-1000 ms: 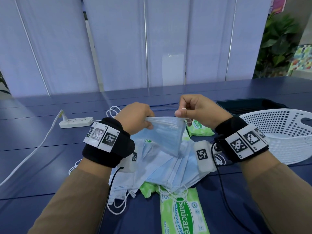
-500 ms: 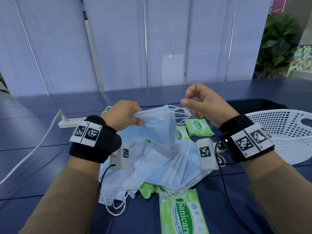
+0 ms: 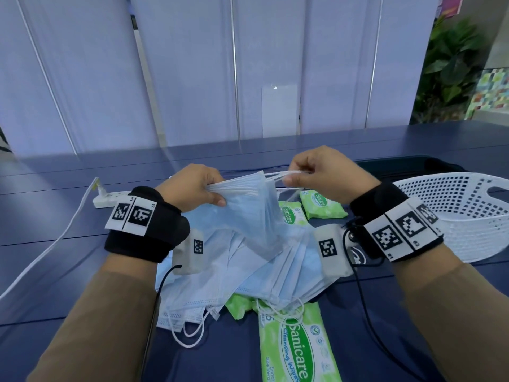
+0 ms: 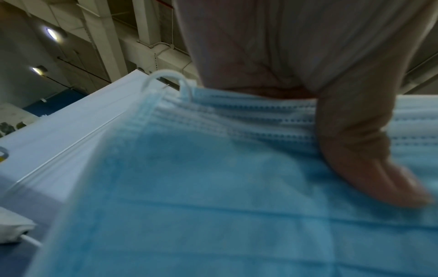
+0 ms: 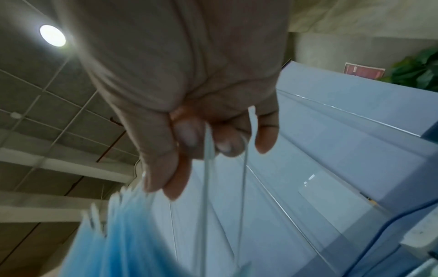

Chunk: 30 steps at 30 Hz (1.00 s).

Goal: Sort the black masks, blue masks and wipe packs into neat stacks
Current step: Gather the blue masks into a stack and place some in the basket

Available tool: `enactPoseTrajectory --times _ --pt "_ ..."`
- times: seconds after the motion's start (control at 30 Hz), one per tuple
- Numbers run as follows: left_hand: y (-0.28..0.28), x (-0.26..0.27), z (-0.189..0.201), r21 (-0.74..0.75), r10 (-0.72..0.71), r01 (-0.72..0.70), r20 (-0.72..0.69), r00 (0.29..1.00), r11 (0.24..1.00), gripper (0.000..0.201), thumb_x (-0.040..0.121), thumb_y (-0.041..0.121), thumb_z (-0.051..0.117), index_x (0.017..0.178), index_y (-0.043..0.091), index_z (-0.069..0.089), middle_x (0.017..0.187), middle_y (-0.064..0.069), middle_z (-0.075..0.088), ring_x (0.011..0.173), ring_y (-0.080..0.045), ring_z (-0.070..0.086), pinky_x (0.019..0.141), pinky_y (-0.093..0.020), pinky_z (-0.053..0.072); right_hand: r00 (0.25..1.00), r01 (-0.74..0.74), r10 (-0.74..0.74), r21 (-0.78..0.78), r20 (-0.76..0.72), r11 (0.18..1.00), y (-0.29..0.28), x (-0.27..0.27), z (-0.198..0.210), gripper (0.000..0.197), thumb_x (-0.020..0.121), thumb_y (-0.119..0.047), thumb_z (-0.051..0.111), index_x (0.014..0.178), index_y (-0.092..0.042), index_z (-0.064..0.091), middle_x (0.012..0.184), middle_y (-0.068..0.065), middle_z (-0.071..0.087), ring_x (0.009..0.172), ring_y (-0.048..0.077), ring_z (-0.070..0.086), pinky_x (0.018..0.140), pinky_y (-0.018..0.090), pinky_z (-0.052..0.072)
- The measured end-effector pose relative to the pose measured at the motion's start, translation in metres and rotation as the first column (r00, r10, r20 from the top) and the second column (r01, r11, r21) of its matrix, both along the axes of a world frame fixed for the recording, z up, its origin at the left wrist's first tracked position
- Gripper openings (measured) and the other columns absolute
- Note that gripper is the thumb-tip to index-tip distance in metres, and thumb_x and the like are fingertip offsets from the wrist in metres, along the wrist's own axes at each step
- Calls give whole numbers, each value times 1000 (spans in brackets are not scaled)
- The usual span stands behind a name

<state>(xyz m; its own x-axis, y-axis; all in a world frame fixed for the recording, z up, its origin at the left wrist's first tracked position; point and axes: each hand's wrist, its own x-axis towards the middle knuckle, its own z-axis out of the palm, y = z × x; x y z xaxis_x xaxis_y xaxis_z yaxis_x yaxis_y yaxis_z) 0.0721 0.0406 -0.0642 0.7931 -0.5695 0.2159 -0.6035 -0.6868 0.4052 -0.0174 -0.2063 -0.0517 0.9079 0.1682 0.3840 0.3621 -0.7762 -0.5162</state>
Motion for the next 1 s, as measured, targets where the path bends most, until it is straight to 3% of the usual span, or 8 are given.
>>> enactPoseTrajectory --times 0.1,0.17,0.23,0.3,0.37,0.5,0.63,1.0 --pt "3 4 -4 -22 3 -4 -18 1000 1000 20 74 12 78 69 21 60 71 7 58 62 -5 52 56 -9 36 988 -140 152 404 2 904 -5 1 1 20 87 -22 62 68 -18 62 77 -9 64 71 0 56 75 15 40" --pt "3 4 -6 -101 -43 37 -55 998 994 22 70 19 81 79 8 65 77 -4 63 65 -9 56 64 -20 41 946 -248 323 678 16 692 -2 2 0 22 84 -20 53 63 -16 57 84 2 68 83 12 62 81 25 49" --pt "2 5 -12 -261 -137 109 -89 987 959 40 63 26 77 89 -3 66 90 -19 65 78 -14 61 73 -25 43 882 -296 468 834 51 466 7 0 -1 25 89 -16 46 65 -11 48 65 4 62 67 21 62 77 34 54" --pt "1 5 -19 -401 -204 160 -69 977 902 45 64 28 76 90 -7 66 102 -26 62 91 -29 62 86 -35 46 849 -308 524 866 63 394 18 -6 2 25 93 -17 43 70 -9 43 50 0 44 45 16 45 58 32 53" --pt "-1 7 -22 -472 -231 190 -30 973 861 30 69 24 72 86 -1 70 103 -26 62 97 -34 62 90 -49 46 870 -323 489 818 59 475 24 -11 6 19 88 -20 47 71 -12 43 49 -4 35 40 11 31 46 24 43" --pt "-6 4 -21 -564 -331 270 -7 944 780 17 70 10 69 71 26 75 86 12 66 80 -7 62 70 -20 48 942 -317 319 573 100 756 29 -16 9 10 79 -17 61 76 -17 51 54 -9 41 46 9 32 43 23 35" --pt "-10 4 -21 -552 -335 282 6 942 785 32 71 2 65 71 31 75 83 16 64 76 -5 60 69 -17 45 972 -225 233 350 20 909 36 -18 6 24 81 -12 70 104 -13 62 50 -20 49 46 0 43 46 11 36" --pt "-16 5 -28 -472 -306 282 28 952 835 38 72 6 63 68 42 72 78 23 66 76 4 60 73 -13 46 976 -210 217 407 30 889 55 -19 -6 4 84 -10 68 82 -7 68 42 -19 49 41 -3 45 44 5 31"
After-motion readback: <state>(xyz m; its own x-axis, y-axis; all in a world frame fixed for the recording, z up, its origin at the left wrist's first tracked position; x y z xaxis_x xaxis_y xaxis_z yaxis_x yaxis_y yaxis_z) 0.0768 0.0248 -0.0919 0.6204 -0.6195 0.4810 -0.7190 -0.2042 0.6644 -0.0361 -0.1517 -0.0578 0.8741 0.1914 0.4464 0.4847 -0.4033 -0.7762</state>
